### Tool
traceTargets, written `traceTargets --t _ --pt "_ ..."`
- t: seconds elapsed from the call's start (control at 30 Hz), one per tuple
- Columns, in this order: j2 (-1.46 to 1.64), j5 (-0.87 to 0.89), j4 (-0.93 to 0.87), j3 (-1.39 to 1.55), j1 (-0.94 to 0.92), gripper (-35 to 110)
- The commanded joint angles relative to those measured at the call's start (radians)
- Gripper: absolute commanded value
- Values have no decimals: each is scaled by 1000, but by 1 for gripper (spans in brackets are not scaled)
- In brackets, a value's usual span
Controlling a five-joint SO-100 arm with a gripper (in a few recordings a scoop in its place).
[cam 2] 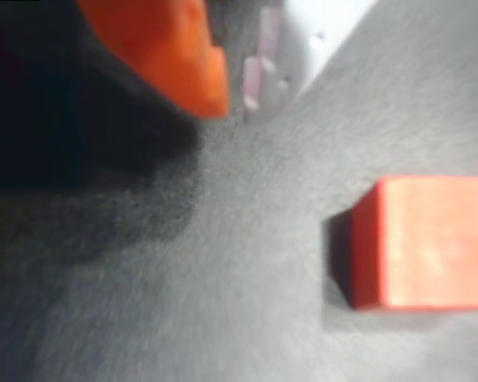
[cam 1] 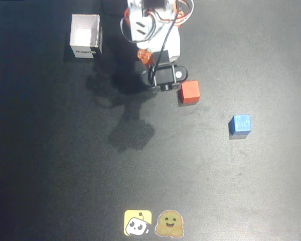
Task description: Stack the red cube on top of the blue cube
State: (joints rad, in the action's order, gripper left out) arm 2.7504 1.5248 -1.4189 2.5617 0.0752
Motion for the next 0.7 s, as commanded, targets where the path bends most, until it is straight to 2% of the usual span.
traceTargets --t 0.0,0.2,0.43,0.67 --pt "-32 0 -67 -135 8 0" --pt "-235 -3 -206 -446 11 0" --pt "-331 -29 -89 -503 78 0" --pt "-413 48 -67 -555 192 0"
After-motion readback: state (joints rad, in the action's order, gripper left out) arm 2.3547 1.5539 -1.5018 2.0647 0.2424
